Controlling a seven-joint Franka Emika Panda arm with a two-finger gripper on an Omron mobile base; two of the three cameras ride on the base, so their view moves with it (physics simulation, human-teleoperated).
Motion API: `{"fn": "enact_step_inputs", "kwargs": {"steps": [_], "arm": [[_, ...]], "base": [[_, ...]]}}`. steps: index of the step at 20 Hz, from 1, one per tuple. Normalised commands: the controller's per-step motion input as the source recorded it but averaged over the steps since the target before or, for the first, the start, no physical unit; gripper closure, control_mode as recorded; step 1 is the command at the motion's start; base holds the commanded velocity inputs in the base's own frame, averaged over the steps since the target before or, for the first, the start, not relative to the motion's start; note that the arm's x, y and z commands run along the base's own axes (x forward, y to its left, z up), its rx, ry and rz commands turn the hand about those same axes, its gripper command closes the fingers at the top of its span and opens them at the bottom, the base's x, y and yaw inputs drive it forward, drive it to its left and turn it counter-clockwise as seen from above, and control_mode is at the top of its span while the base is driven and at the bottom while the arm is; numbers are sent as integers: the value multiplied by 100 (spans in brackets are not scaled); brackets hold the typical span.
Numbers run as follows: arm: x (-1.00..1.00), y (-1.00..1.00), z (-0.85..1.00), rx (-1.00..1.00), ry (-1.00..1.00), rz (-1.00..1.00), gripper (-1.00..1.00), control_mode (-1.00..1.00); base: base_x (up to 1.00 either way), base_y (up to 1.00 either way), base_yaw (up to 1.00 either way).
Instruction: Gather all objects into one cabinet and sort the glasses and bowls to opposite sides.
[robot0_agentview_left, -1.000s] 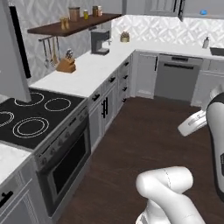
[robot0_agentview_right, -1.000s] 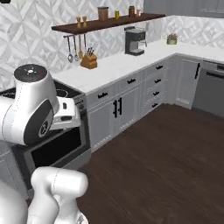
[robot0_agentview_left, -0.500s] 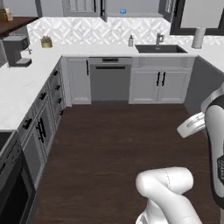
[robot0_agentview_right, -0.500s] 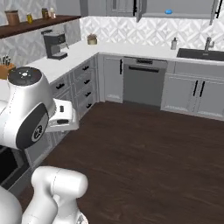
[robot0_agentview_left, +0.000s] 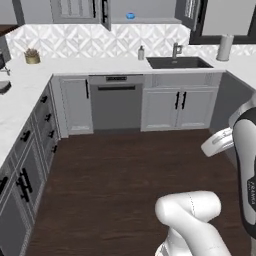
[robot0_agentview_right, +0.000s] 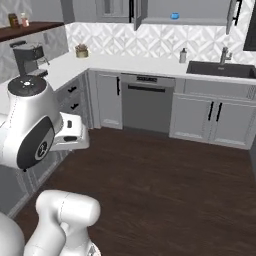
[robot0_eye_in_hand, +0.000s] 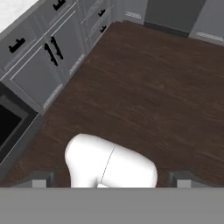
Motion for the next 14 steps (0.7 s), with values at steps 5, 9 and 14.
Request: {"fn": "enact_step_inputs", "kwargs": {"steps": [5, 9, 14], "arm": [[0, 0, 0, 0, 0, 0, -100, 100], [0, 0, 0, 0, 0, 0, -100, 100], [0, 0, 0, 0, 0, 0, -100, 100]], "base": [[100, -1, -15], [100, -2, -9], [100, -10, -5]]}}
